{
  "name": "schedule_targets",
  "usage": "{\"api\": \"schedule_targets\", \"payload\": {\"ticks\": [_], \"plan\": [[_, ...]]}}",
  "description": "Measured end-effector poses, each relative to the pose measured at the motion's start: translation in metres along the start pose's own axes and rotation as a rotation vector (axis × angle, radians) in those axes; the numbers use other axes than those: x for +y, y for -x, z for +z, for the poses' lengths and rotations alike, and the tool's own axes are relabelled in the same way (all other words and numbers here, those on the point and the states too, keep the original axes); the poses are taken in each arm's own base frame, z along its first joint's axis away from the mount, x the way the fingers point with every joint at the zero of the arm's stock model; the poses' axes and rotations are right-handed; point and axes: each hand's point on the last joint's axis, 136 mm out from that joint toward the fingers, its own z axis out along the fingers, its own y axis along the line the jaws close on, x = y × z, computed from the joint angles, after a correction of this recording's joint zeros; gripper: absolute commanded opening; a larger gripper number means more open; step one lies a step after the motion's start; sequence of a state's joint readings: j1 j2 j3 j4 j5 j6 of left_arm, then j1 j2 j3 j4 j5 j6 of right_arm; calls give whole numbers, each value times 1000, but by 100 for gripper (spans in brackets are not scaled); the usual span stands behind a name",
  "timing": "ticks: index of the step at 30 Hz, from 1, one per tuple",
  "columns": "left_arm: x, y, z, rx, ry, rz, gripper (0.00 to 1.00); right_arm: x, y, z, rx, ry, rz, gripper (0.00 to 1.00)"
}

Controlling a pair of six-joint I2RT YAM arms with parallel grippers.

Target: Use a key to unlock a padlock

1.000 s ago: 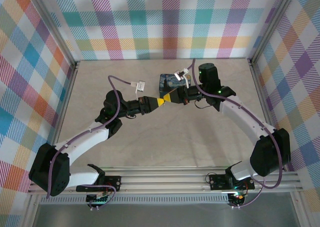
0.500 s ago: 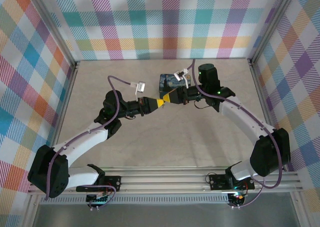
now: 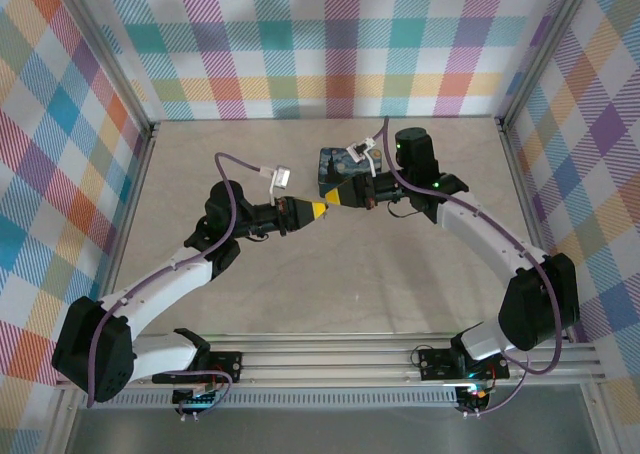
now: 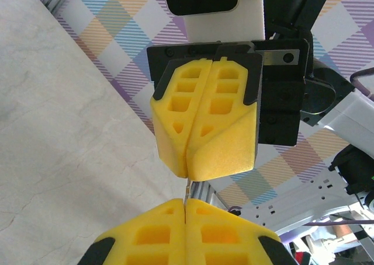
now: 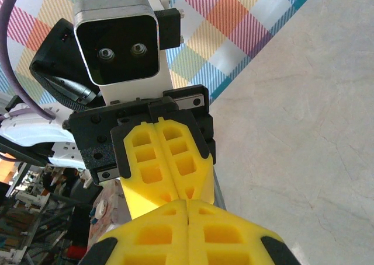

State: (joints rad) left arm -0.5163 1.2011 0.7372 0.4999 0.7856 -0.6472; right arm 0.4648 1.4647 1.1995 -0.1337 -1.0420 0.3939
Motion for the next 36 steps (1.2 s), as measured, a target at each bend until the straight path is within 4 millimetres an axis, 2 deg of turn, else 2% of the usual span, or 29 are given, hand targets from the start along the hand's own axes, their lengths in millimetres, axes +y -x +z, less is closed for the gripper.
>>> {"api": "schedule_targets", "payload": {"ticks": [3,5,9,18,36], "plan": [[-1,1,0,-4,-5,-23,31,-2,0,1,-9,3,2,0],[-4,4,1,-12,-18,-31,35,-4,-1,1,-12,2,10,0],[-5,6,3,-21,-33,-41,30,-6,-1,2,-18,0,12,0],[-2,6,4,-18,-31,-59,35,-9,0,2,-28,-9,17,0],[8,-1,6,2,-9,-83,18,-10,3,2,-42,-22,5,0]]}}
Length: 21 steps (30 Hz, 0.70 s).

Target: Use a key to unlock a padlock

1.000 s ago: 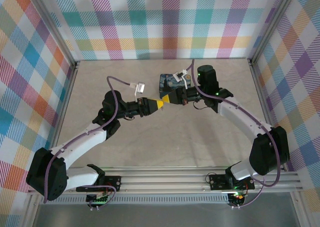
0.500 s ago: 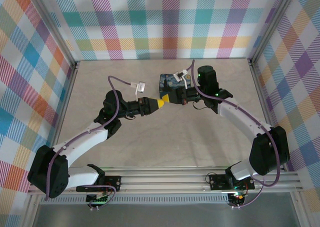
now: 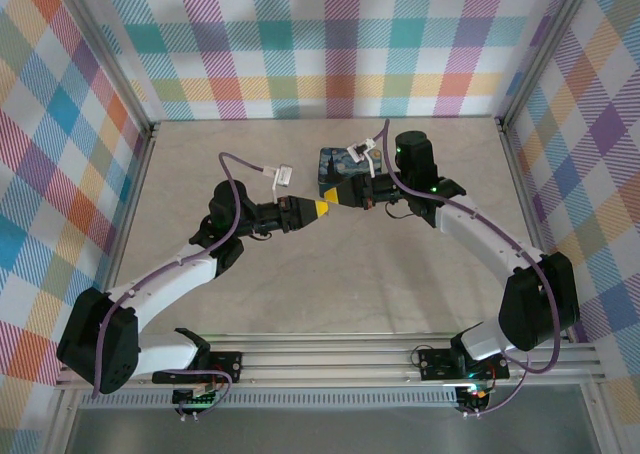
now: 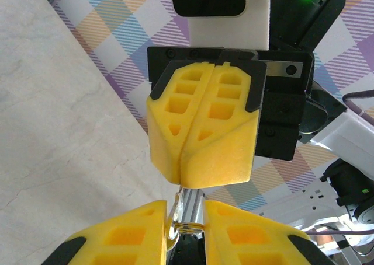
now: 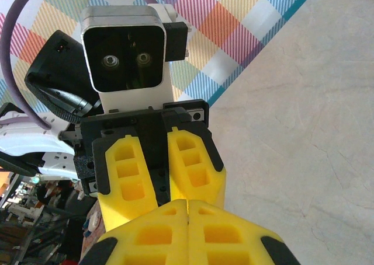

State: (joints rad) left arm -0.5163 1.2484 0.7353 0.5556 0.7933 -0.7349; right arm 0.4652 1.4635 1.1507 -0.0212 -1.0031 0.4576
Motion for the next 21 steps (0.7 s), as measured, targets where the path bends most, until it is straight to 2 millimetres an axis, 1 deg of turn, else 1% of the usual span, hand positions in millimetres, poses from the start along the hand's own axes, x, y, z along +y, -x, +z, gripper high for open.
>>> {"api": "schedule_targets", "payload": {"ticks": [3,7,8,10,11,13,15,17,19,21], "plan": [[1,-1,0,3,4,1,13,0,0,0,0,0,0,0],[1,-1,0,2,5,2,14,0,0,0,0,0,0,0],[1,-1,0,2,5,2,18,0,0,0,0,0,0,0],[2,-1,0,2,7,3,36,0,0,0,-1,-2,0,0],[3,-1,-1,2,8,3,42,-1,0,0,-3,-5,-1,0],[6,-2,-2,-2,19,-7,48,-2,1,0,-7,-15,-3,0],[9,-2,-3,-5,28,-18,48,-4,1,-1,-10,-31,-10,0],[11,-1,-4,-12,33,-21,46,-6,0,-2,-10,-48,-13,0],[12,0,-4,-17,36,-24,39,-6,-2,-3,-9,-61,-20,0],[11,1,-4,-19,32,-26,35,-6,-3,-4,-9,-69,-23,0]]}}
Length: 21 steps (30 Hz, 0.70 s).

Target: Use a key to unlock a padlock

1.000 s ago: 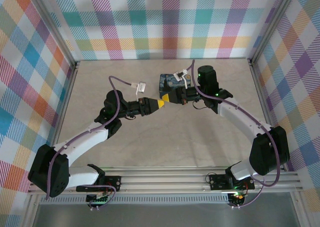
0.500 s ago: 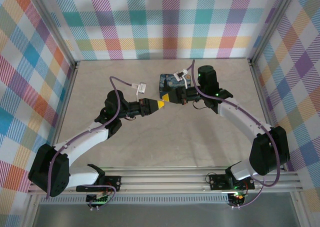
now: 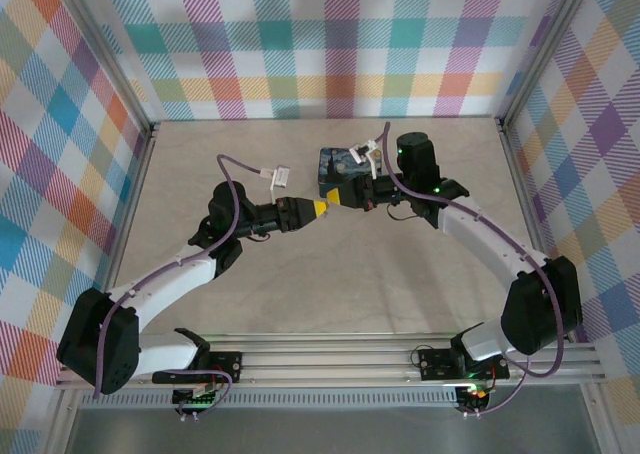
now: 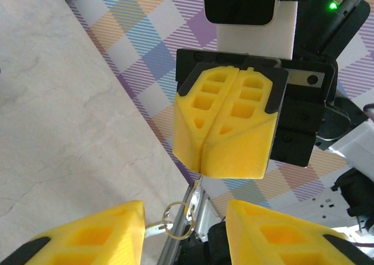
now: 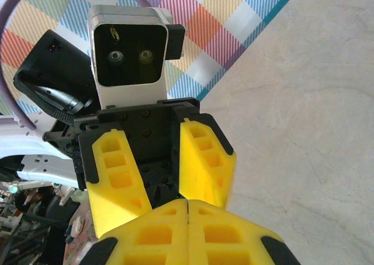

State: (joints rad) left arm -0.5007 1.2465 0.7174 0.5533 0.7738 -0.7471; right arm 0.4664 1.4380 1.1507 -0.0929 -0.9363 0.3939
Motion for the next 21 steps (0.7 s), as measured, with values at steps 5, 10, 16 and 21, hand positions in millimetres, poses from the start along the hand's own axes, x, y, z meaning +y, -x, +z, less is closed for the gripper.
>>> {"api": "schedule_targets", "payload": {"ticks": [5,10,16,21], "plan": [[0,1,2,-5,-9,-7,36,2,-2,1,4,-3,-12,0],[4,0,4,1,-7,-19,37,1,-2,1,5,-6,-10,0],[5,-1,6,7,-16,-20,31,1,-2,1,4,-7,-11,0],[5,-2,6,13,-19,-24,24,1,-2,1,4,-7,-10,0]]}}
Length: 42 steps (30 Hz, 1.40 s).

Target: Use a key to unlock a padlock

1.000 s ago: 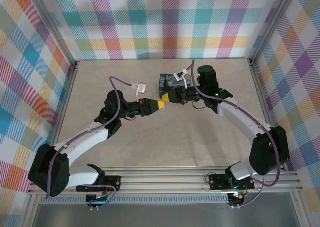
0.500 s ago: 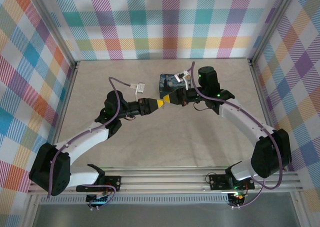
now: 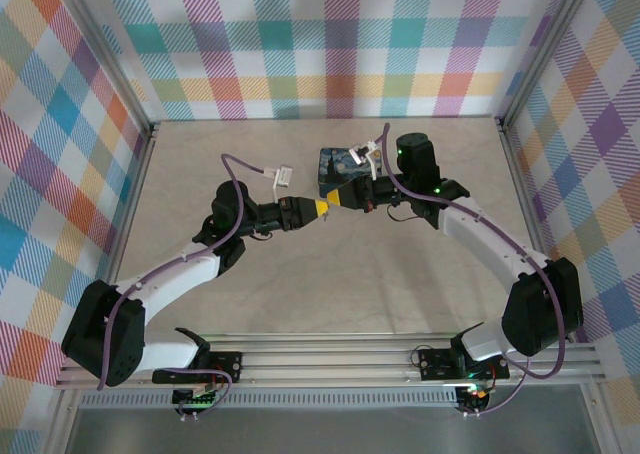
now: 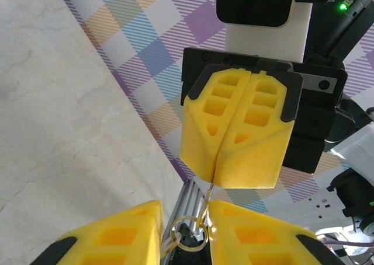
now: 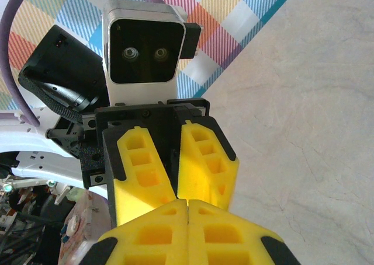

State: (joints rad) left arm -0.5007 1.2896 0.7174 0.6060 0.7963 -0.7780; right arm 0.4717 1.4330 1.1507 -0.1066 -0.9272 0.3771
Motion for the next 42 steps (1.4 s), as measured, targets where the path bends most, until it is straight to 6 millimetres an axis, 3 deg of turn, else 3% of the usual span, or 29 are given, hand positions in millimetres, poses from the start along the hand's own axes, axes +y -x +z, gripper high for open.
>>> {"api": "schedule_targets", "payload": {"ticks": [5,9,17,20,23,26,30,33,36,42], "plan": [[-2,0,0,3,-9,5,17,0,0,0,0,1,2,0],[-7,-1,0,10,-30,14,0,0,1,0,-4,2,1,0],[-10,-1,-2,13,-34,46,0,1,1,0,-4,8,8,2],[-11,-2,-4,13,-20,58,0,2,1,0,-3,9,16,31],[-11,-2,-8,6,2,72,0,0,0,1,-4,-1,22,50],[-8,-3,-11,1,38,84,0,-5,1,1,-11,-32,28,57],[2,-6,-17,-3,111,94,0,-19,4,-2,-21,-131,53,58],[13,-9,-22,-2,185,98,0,-34,19,-5,-41,-249,61,56],[28,-14,-28,3,266,93,0,-62,40,-6,-63,-394,69,51],[58,-25,-38,27,410,67,0,-152,57,1,-17,-726,108,47]]}}
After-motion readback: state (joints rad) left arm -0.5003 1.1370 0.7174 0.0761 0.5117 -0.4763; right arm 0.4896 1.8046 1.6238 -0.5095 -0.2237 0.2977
